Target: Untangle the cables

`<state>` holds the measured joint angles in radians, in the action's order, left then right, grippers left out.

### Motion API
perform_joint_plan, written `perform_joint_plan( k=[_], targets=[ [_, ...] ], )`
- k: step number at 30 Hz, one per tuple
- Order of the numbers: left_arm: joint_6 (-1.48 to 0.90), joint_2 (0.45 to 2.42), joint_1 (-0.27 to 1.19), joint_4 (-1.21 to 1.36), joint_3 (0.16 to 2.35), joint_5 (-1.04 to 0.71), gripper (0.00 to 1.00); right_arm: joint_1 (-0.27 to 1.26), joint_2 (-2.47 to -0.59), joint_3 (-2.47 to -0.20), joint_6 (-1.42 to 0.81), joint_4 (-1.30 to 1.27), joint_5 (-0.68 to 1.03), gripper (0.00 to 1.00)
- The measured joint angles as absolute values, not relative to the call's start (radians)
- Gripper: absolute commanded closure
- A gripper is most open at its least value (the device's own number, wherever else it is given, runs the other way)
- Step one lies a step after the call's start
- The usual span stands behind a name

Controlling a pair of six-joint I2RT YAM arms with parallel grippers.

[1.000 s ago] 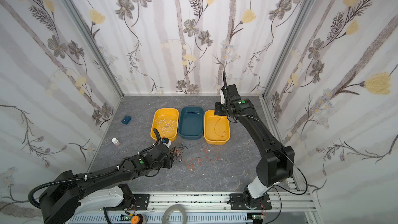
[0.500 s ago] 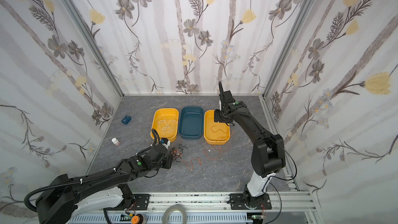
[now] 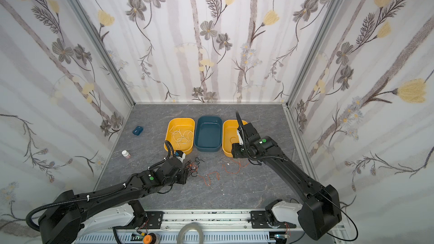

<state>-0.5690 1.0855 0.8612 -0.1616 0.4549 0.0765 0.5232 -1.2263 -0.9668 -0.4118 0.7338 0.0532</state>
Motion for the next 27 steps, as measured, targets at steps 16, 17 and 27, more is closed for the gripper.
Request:
perform_joint_plan(
  k=[16,17,27],
  targets=[
    [-0.573,1.121,0.862,-0.153,0.456,0.056,0.9,0.529,-1.413,-0.683,-0.489,0.424,0.039,0.54],
    [-0.574,1.122,0.862,-0.153,0.456,0.056,0.9,0.531,-1.422,-0.682,-0.49,0.413,0.036,0.58],
    [-0.576,1.145,0.862,-0.151,0.46,0.056,0.9,0.538,-1.436,-0.662,-0.499,0.359,0.015,1.0]
  ],
)
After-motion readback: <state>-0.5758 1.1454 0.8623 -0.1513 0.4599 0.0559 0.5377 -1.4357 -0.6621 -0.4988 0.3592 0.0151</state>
